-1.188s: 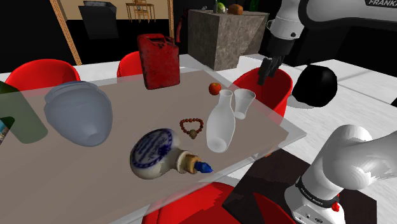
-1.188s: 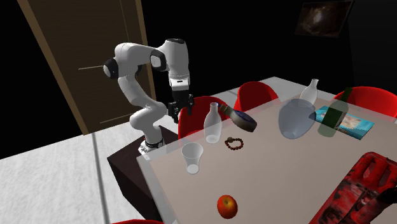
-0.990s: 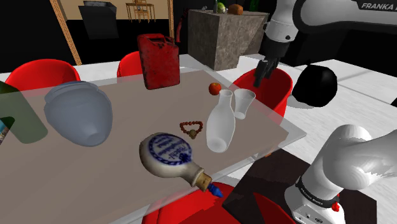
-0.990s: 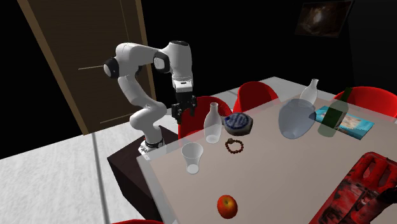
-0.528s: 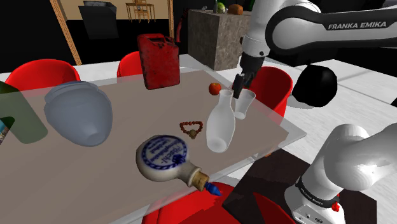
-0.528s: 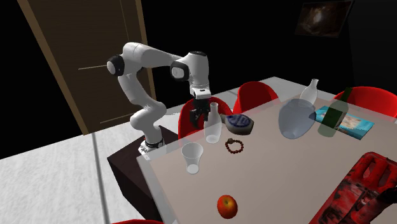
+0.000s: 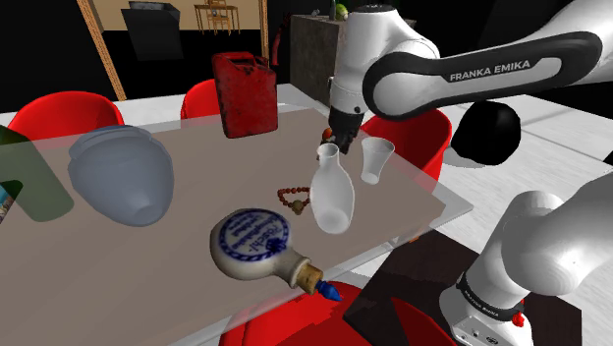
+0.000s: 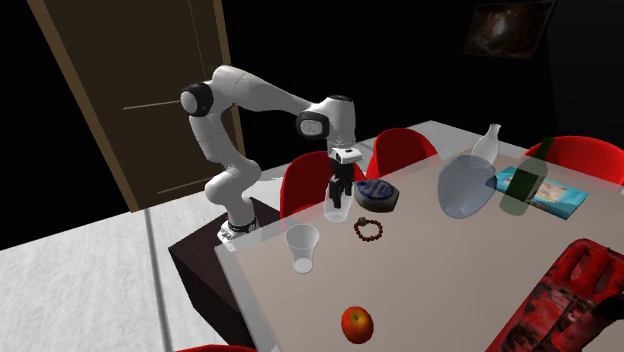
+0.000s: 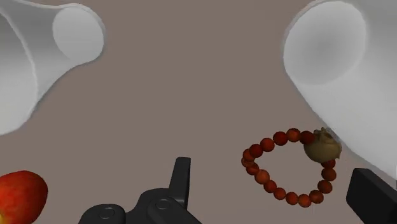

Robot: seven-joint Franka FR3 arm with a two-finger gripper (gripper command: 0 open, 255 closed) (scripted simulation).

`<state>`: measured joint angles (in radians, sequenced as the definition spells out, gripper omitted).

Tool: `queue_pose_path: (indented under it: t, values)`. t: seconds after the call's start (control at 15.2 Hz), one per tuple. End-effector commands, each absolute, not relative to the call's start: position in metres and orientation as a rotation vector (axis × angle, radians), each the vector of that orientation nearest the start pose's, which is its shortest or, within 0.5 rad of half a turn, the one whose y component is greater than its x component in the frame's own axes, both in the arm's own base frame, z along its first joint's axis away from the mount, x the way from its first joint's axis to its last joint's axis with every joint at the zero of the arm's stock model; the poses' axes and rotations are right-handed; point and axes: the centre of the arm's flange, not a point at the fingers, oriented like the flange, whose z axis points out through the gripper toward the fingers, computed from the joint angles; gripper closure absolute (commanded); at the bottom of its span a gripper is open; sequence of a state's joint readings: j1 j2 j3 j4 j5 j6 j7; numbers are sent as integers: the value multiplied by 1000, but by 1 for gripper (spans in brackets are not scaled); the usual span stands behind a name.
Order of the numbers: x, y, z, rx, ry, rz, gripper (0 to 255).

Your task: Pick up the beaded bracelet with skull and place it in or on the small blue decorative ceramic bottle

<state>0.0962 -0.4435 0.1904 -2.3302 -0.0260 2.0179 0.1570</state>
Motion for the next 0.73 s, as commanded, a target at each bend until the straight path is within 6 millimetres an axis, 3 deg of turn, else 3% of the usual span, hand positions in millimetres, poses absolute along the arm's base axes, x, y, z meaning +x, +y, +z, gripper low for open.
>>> queue_pose_path:
  t: [0.0,0.66]
  values:
    - [423,147,495,-3213,-235,-202,0]
    - [473,244,429,-3220,-363,-235,0]
